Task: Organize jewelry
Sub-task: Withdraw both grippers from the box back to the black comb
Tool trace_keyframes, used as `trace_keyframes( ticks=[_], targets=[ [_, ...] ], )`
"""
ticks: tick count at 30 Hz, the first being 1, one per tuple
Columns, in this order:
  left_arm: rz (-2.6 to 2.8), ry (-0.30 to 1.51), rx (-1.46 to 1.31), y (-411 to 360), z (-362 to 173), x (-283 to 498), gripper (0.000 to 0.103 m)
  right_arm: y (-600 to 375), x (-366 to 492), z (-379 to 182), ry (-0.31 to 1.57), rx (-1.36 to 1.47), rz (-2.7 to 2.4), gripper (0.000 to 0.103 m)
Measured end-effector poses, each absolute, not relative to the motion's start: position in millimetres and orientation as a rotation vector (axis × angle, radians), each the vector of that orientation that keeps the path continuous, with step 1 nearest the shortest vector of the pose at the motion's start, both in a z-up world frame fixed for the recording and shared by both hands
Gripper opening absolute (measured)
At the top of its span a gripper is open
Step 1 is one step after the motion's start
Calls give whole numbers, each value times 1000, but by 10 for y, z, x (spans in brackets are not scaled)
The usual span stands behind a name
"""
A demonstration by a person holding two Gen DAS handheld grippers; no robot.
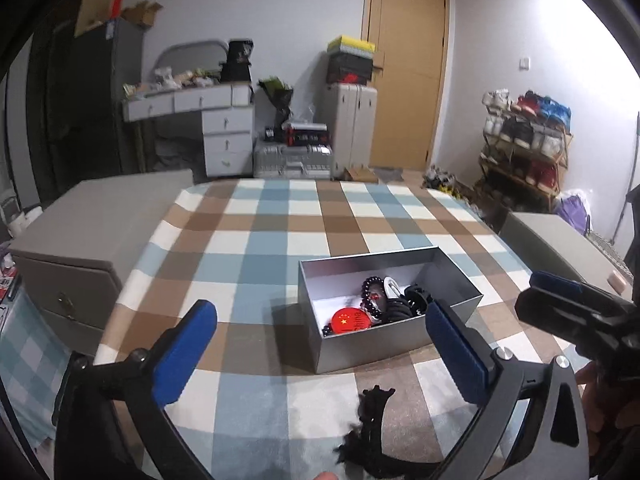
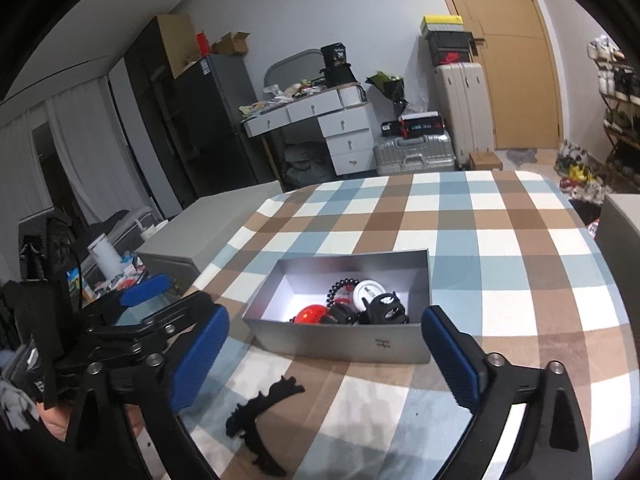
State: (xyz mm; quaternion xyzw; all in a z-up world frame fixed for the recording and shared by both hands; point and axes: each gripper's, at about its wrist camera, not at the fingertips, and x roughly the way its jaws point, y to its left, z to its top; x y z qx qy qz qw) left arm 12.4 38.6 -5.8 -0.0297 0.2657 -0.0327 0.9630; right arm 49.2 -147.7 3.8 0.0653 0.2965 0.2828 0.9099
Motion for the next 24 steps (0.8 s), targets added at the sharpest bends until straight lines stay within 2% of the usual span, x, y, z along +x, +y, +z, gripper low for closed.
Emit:
trace_keyframes(
  ticks=[24],
  targets=[
    [116,669,-180,837,-637,-454,102,-1052,5,-711,782,6,690,102]
  ],
)
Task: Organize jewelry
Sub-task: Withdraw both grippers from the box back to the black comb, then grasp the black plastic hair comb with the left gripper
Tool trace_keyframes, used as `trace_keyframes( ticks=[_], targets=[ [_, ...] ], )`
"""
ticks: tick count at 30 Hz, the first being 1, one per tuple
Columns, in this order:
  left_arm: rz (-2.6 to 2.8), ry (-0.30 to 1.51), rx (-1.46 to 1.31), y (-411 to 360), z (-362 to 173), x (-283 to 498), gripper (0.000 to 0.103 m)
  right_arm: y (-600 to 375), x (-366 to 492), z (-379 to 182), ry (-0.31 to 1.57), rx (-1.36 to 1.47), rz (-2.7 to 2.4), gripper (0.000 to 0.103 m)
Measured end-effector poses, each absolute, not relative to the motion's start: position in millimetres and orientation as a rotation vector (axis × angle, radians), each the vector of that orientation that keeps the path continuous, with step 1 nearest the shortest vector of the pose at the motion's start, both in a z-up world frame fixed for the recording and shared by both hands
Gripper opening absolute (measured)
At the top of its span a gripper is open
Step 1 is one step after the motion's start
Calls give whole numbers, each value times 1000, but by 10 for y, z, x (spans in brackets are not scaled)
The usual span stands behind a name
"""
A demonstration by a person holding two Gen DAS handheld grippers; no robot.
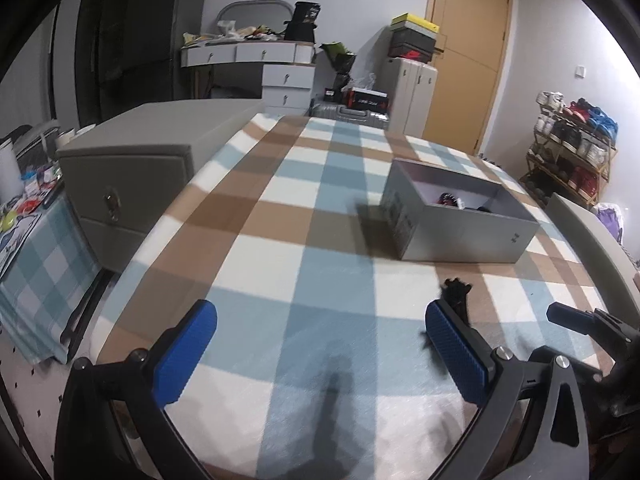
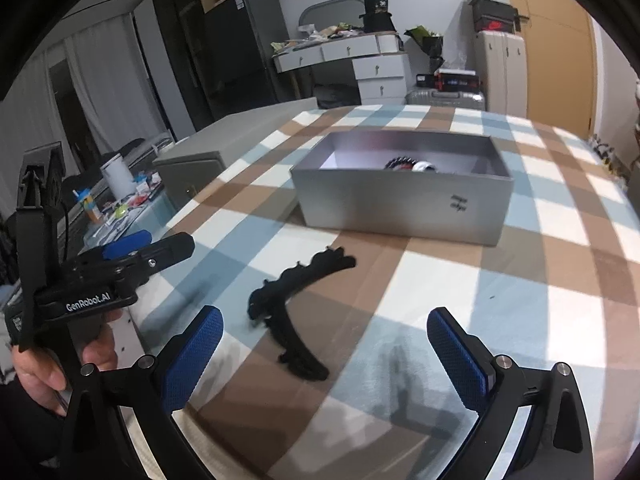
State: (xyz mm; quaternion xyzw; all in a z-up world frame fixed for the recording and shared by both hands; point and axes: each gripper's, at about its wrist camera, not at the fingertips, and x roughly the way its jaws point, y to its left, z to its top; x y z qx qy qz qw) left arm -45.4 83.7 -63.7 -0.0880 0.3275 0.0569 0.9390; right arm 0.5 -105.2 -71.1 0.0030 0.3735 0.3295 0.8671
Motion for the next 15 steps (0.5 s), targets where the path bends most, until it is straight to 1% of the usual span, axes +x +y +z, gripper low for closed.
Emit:
trace_keyframes(
  ticks=[5,7,9,12,15],
  targets=[
    [139,667,-173,861,-693,-621,102,-955,158,-698,818,87,722,102],
    [147,663,-163,875,-714,-677,102,-857,230,-702,847,98,736,100],
    [149,666,-161,897,-742,-711,102,-735,283,-714,876,91,754,86],
    [144,682,-168,928,-781,-728,102,-573,316,-725,897,59,741,76],
    [135,690,-183,956,-800,-726,102,-469,323,-739,913,37,712,72]
  ],
)
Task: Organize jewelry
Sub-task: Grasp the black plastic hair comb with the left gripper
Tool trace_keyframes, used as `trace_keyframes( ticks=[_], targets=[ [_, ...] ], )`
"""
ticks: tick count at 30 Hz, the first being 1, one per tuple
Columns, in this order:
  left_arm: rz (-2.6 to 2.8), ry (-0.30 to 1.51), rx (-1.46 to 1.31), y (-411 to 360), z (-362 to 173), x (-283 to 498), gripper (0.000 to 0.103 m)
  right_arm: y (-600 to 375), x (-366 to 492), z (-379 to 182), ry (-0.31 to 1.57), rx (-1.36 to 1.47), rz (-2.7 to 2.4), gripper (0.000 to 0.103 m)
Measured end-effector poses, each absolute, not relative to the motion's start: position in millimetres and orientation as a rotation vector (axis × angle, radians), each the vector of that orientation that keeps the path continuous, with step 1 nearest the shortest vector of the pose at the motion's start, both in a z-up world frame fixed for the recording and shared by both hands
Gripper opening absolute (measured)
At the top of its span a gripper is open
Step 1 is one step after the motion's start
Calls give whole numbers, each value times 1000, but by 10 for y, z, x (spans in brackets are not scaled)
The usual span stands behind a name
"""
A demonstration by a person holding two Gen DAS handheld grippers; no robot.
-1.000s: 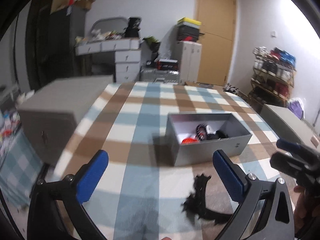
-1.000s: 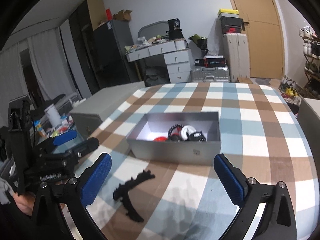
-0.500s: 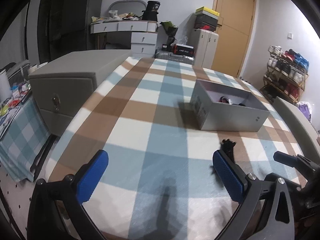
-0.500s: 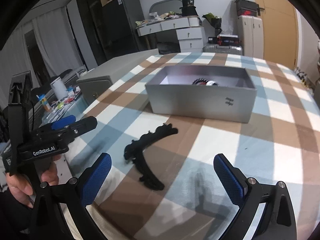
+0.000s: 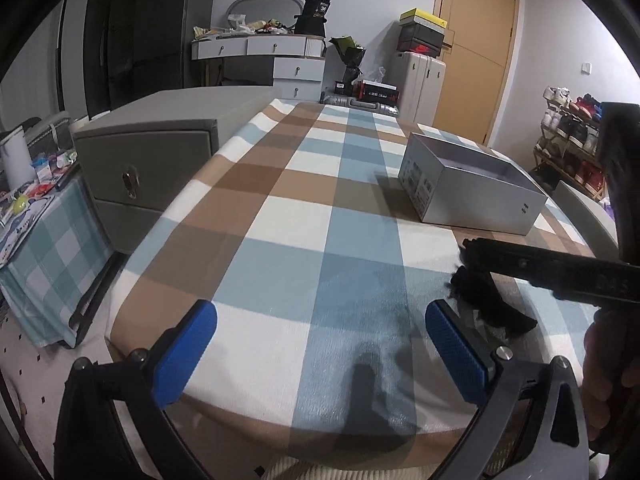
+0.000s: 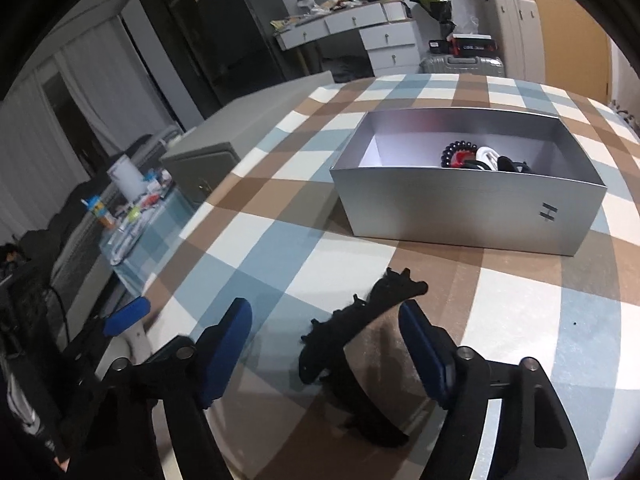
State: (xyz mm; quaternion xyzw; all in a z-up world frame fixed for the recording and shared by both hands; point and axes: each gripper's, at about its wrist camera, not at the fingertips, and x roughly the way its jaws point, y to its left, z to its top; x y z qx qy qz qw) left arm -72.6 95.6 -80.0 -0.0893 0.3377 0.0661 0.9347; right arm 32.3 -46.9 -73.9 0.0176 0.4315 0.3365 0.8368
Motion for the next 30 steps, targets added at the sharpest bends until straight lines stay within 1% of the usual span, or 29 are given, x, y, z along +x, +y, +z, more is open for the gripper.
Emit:
trace_keyframes(
  ticks=[1,3,7,8,11,15,21,30],
  targets=[
    [131,692,-185,953,-804,-720,102,-441,327,-751,922,26,697,70],
    [121,691,-190,950,-807,-720,102,-413,336,-779,935,1,666,58],
    [112,688,-189,936,-802,-744,102,-360,343,-819,948,-51,618,44],
    [109,687,-191,934,-802,-749,102,-346,339,-826,945,-74,597,38],
    [104,686,-187,922,-798,-756,102,-342,327,-821,938,-92,588,33],
    [96,689,-188,910,-796,-747,102,-332,287,-801,923,-120,583,21],
    [93,695,-178,871,-785,-733,102,-434,277,-766,909,-74,602,19],
    [51,726,-129,690,-775,-652,102,-700,266,-666,872,10,595,18]
  ],
)
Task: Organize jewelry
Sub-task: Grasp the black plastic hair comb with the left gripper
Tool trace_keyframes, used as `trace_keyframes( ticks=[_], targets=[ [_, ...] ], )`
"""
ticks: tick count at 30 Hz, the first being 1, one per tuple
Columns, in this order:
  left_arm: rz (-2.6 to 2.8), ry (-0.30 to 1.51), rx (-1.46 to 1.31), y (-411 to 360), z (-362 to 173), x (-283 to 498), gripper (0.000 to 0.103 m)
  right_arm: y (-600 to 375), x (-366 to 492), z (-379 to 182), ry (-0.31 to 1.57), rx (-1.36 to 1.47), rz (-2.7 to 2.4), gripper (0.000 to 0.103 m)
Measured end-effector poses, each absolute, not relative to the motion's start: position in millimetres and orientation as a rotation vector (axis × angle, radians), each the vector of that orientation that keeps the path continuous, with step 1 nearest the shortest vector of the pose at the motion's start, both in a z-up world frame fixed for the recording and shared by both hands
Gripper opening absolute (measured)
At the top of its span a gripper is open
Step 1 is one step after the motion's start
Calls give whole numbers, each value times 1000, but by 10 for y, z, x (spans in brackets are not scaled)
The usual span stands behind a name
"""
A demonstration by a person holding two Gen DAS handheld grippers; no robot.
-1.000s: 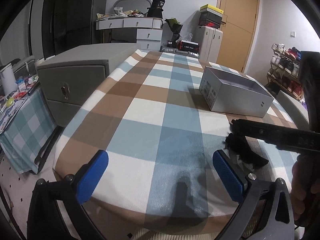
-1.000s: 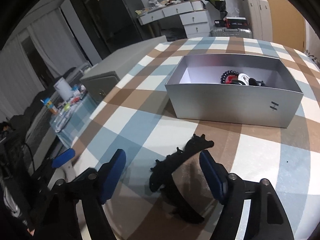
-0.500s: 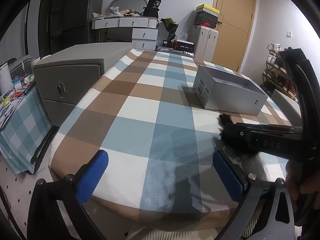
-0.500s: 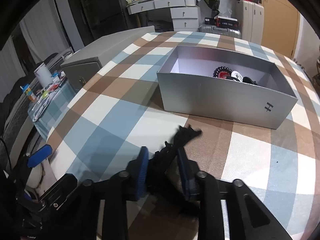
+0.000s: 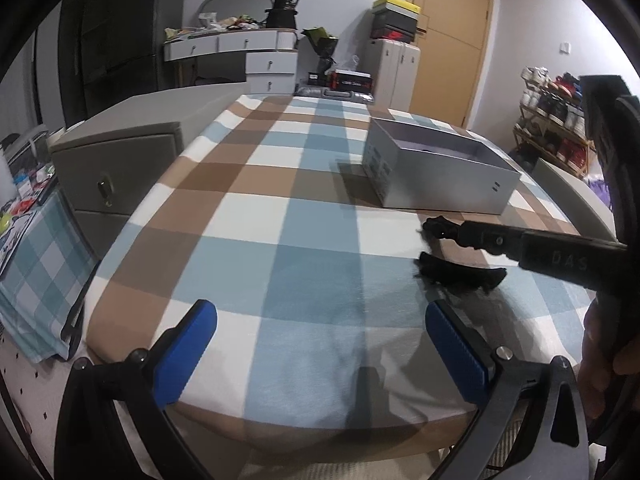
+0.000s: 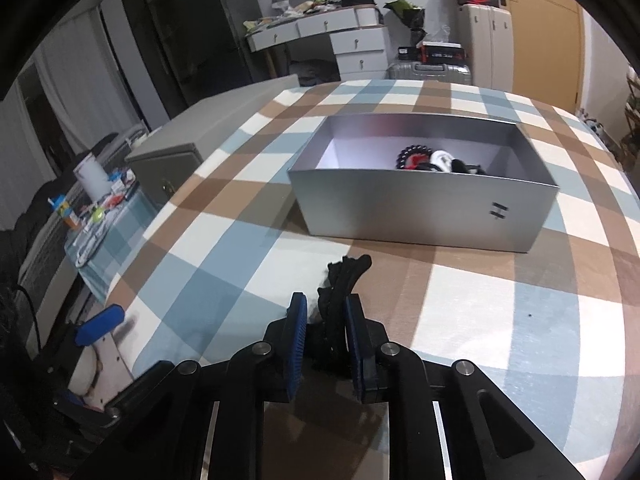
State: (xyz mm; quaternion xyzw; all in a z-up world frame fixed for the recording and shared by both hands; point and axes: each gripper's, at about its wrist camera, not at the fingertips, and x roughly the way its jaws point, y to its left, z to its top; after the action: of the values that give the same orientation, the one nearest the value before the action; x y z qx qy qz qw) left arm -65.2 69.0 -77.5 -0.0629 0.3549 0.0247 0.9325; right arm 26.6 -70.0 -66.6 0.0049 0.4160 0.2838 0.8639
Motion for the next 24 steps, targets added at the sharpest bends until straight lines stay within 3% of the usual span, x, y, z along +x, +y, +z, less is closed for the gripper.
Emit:
trace_keyframes(
  ticks=[9,24],
  targets=[
    [-45,793,-115,382,-758,-392,102,-1277,319,-574,839,207,637,18],
    [-138,921,-18,-86,-873,-19,102,-1921,304,-744,831,290,544,18]
  ],
)
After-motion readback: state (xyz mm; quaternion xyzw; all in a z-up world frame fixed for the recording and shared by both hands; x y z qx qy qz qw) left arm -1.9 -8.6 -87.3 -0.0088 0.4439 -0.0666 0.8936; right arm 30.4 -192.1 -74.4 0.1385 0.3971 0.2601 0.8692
